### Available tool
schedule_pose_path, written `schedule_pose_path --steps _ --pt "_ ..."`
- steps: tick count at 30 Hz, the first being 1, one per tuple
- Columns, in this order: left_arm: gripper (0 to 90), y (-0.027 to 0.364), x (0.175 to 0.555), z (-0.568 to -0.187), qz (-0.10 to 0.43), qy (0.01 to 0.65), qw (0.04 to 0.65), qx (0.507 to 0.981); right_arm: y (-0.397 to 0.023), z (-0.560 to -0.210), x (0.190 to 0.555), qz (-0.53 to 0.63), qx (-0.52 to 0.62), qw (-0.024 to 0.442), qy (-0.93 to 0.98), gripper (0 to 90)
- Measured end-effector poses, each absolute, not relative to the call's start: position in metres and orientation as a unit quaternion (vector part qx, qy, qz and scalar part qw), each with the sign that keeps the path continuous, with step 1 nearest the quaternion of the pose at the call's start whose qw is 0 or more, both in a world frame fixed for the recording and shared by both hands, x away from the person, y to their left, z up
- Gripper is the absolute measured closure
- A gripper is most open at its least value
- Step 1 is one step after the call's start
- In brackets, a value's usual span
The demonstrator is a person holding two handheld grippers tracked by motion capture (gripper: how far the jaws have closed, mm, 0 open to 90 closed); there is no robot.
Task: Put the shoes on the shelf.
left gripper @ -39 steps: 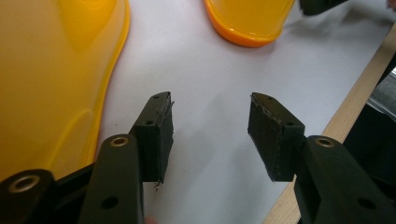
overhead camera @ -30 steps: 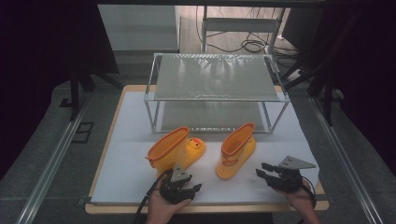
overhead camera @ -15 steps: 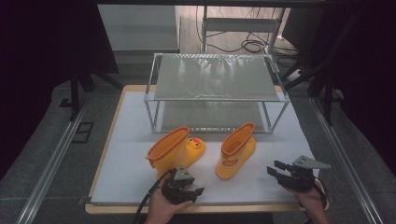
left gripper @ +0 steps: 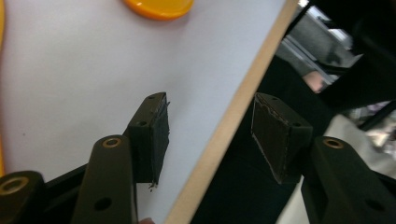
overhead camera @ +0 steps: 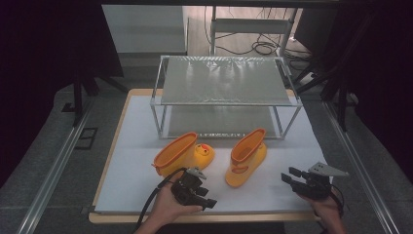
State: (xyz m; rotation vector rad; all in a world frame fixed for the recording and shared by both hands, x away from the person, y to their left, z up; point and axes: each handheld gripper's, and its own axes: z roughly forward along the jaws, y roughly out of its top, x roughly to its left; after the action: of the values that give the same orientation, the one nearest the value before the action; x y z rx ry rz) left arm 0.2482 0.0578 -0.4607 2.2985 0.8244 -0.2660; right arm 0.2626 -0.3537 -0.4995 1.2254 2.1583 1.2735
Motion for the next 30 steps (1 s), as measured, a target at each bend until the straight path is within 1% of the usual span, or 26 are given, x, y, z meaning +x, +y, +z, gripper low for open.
schedule_pose_path --steps 5,9,14,17,24,30 --pt "46.7 0.056 0.247 -0.435 -0.103 0.309 0.339 0.883 -0.353 -0.5 0.263 0.448 0.431 0.176 0.763 52.7" --pt "47.0 0.05 0.248 -0.408 -0.098 0.3 0.335 0.888 -0.352 -0.499 0.263 0.448 0.429 0.177 0.764 52.7" --pt "47.6 0.044 0.257 -0.372 -0.107 0.285 0.341 0.889 -0.353 -0.499 0.263 0.45 0.43 0.176 0.762 52.7" --pt "47.8 0.04 0.265 -0.356 -0.099 0.282 0.334 0.894 -0.354 -0.499 0.263 0.449 0.431 0.175 0.762 52.7" --pt "48.8 0.034 0.287 -0.334 -0.111 0.283 0.343 0.889 -0.355 -0.499 0.263 0.449 0.433 0.174 0.762 52.8" --pt "49.6 0.027 0.296 -0.32 -0.113 0.283 0.344 0.888 -0.355 -0.501 0.264 0.447 0.434 0.173 0.763 52.8"
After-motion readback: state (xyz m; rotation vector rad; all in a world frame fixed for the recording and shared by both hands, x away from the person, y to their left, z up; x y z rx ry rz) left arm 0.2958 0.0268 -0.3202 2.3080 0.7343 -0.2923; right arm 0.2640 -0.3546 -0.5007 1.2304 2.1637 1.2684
